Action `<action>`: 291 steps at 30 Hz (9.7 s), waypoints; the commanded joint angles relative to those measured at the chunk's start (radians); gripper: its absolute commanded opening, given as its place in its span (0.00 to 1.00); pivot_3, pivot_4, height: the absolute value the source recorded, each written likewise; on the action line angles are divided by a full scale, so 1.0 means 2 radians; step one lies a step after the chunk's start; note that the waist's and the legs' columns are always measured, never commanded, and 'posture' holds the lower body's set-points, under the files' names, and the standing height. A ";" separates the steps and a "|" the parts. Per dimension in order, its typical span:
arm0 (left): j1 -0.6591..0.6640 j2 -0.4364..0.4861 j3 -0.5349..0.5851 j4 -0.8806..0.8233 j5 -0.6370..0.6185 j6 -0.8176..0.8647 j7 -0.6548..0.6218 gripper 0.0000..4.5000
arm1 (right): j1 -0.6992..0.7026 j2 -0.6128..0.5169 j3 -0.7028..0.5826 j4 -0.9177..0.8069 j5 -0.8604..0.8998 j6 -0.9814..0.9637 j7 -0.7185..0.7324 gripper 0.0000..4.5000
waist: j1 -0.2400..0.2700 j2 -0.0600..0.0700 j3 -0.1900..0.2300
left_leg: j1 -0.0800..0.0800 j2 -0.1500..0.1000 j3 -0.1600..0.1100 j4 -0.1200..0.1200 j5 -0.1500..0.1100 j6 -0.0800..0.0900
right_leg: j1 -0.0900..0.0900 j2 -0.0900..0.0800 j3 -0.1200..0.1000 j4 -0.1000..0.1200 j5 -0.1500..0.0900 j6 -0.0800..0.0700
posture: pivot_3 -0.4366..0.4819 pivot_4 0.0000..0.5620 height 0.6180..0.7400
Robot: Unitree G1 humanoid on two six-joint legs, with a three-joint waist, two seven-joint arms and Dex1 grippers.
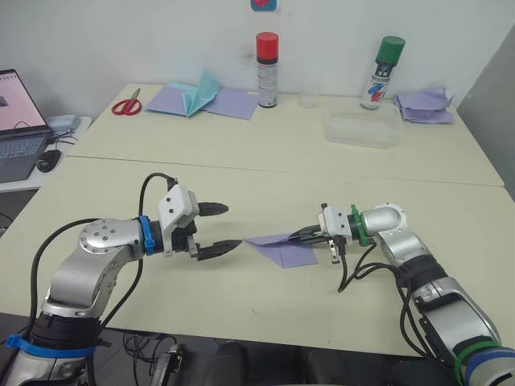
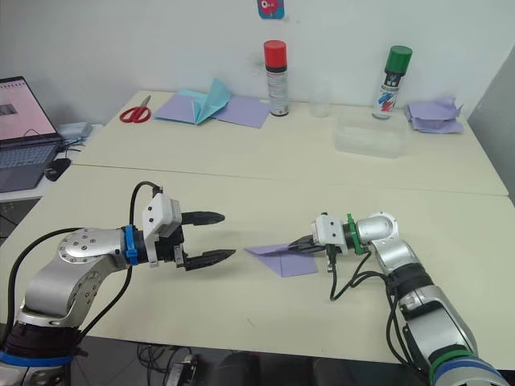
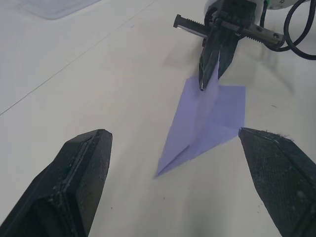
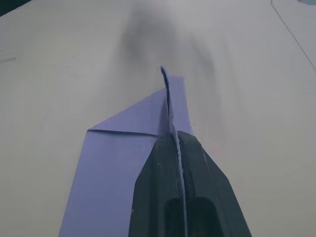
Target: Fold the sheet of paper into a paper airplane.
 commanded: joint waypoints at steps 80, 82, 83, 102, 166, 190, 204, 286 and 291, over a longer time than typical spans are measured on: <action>-0.145 -0.129 -0.189 0.276 0.219 -0.176 -0.015 0.00 | 0.231 -0.111 -0.014 -0.381 -0.021 0.132 -0.132 0.24 | 0.005 0.000 0.000 | -0.001 -0.002 0.000 0.001 0.000 0.000 | 0.001 0.000 0.001 -0.001 0.000 0.000 | 0.48 0.27 1.00; -0.146 -0.130 -0.189 0.277 0.219 -0.176 -0.014 0.00 | 0.229 -0.109 -0.008 -0.377 -0.033 0.134 -0.137 0.24 | 0.005 0.000 0.000 | -0.001 -0.002 0.000 0.001 0.000 0.000 | 0.001 0.000 0.001 -0.001 0.000 0.000 | 0.48 0.27 1.00; -0.147 -0.131 -0.189 0.277 0.220 -0.176 -0.013 0.00 | 0.228 -0.108 -0.003 -0.374 -0.041 0.131 -0.139 0.24 | 0.005 0.000 0.000 | -0.001 -0.002 0.000 0.001 0.000 0.000 | 0.001 0.000 0.001 -0.001 0.000 0.000 | 0.48 0.27 1.00; -0.156 -0.132 -0.195 0.291 0.227 -0.191 -0.021 0.00 | 0.197 -0.037 0.006 -0.316 -0.072 0.101 -0.202 0.20 | 0.005 0.000 0.000 | -0.001 -0.002 0.000 0.001 0.000 0.000 | 0.001 0.000 0.001 -0.001 0.000 0.000 | 0.48 0.27 1.00; -0.184 -0.143 -0.203 0.351 0.240 -0.246 -0.056 0.00 | 0.210 -0.064 -0.009 -0.329 -0.062 -0.004 -0.203 0.01 | 0.005 0.000 0.000 | 0.000 -0.002 0.000 0.001 0.000 0.000 | 0.002 0.001 0.001 -0.001 0.000 0.000 | 0.48 0.27 1.00; -0.188 -0.129 -0.193 0.360 0.230 -0.233 -0.070 0.00 | 0.156 -0.054 0.007 -0.208 -0.090 -0.054 -0.199 0.43 | 0.003 0.000 0.000 | 0.002 -0.001 0.001 0.000 0.000 0.000 | 0.002 0.001 0.002 -0.001 0.000 0.000 | 0.48 0.27 1.00; -0.202 -0.120 -0.188 0.395 0.232 -0.238 -0.080 0.00 | 0.097 -0.017 0.030 -0.141 -0.078 -0.090 -0.163 0.43 | -0.001 0.000 0.000 | 0.005 -0.001 0.001 0.000 0.000 0.000 | 0.004 0.001 0.003 0.000 0.000 0.000 | 0.48 0.27 1.00; -0.100 -0.125 -0.164 0.244 0.198 -0.090 -0.002 0.00 | 0.041 0.059 0.022 -0.052 -0.081 0.098 -0.193 0.01 | -0.009 0.000 0.000 | 0.005 -0.001 0.000 -0.001 0.000 0.000 | 0.003 0.001 0.002 0.000 0.000 0.000 | 0.48 0.27 1.00; -0.096 -0.126 -0.171 0.251 0.193 -0.067 -0.004 0.00 | 0.041 0.056 -0.001 -0.090 -0.048 0.122 -0.181 0.04 | -0.009 0.000 0.000 | 0.005 -0.001 0.000 -0.001 0.000 0.000 | 0.003 0.001 0.002 0.000 0.000 0.000 | 0.48 0.27 1.00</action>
